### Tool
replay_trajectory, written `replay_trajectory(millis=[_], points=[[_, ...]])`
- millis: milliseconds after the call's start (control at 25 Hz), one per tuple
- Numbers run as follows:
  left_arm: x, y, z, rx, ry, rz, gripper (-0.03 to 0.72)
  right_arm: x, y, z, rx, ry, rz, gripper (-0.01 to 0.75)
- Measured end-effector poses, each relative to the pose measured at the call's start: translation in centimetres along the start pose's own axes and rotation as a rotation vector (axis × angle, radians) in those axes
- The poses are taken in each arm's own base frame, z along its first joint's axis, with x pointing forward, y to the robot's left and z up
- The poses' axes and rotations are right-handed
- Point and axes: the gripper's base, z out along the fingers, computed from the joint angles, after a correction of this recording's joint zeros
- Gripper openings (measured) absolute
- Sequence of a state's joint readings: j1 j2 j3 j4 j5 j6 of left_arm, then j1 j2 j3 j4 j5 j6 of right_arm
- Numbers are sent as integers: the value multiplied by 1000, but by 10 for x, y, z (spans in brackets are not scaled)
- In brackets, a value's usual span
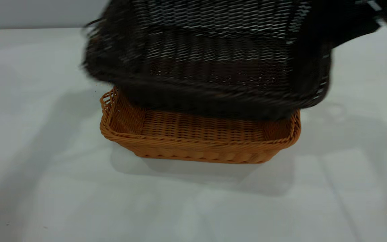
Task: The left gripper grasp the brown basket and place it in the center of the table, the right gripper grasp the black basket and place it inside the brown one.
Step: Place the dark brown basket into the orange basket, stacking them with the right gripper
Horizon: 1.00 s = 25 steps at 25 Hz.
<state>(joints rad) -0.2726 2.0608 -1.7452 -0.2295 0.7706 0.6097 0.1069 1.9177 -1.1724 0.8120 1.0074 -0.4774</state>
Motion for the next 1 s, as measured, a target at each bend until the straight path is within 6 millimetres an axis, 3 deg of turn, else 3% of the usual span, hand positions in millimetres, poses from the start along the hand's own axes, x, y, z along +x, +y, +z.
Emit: replay_trajectory(millis=[160, 360, 680, 1000], points=[[0, 0, 0, 6, -3, -6, 437, 2, 11, 26, 17, 37, -35, 85], [0, 0, 0, 5, -3, -6, 437, 0, 0, 48, 40, 58, -11, 85], [0, 0, 0, 6, -3, -7, 437, -6, -4, 48, 61, 19, -13, 85], [0, -1, 0, 10, 0, -11, 437, -12, -26, 40, 117, -32, -7, 85]])
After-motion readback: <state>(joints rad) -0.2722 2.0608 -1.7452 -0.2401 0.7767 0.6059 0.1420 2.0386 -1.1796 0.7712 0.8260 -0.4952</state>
